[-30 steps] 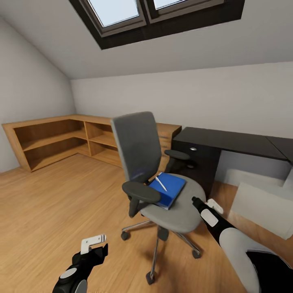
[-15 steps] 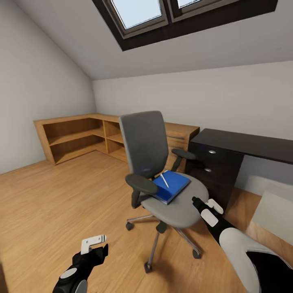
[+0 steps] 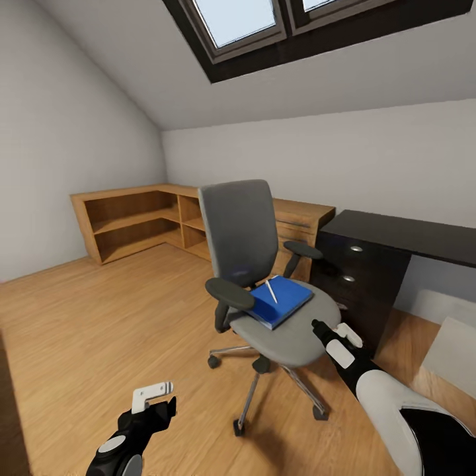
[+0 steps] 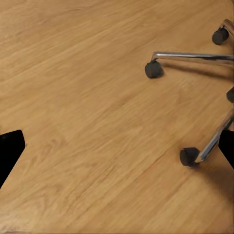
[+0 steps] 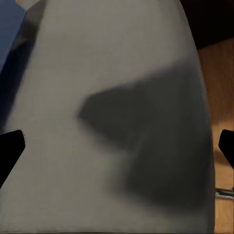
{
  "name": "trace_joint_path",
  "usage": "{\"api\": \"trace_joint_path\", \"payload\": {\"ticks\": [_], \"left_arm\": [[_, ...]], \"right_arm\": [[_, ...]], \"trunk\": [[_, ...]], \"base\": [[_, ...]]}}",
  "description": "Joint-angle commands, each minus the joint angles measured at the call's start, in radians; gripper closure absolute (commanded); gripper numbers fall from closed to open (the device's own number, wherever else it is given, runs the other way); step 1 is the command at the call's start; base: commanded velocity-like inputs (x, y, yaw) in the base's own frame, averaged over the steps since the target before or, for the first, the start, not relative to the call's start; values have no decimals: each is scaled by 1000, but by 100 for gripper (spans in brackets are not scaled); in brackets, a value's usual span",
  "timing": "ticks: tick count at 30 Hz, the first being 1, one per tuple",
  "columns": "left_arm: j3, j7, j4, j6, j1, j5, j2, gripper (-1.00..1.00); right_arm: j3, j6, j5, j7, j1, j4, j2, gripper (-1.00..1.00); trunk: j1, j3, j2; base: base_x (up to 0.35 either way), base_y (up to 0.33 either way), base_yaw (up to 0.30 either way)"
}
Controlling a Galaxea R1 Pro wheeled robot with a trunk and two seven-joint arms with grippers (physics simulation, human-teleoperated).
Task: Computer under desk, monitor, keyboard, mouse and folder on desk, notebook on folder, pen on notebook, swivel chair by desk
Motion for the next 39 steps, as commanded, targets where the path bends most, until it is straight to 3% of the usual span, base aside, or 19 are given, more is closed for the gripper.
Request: {"api": "trace_joint_path", "payload": {"ticks": [1,10,31,39], "left_arm": [[-1,9,0,2,0,11,0,-100],[-3,9,6,2,0,10,-1,-100],[-6,9,8,4,0,9,-1,-100],[-6,9,8,3,0,9,-1,-100]], "right_arm": [[-3,-2,-6,-1,0,-1,0,-100],[-3,-2,-6,0,0,-1,0,-100],[-2,3,-6,2,0,-5,0,-100],[-3,4,-6,1,0,-4,0,-100]], "trunk": [[0,-1,0],[0,-2,0],[0,-3,0],[0,-3,0]], "base": [[0,0,233],[0,0,202],[0,0,7],[255,0,0]]}}
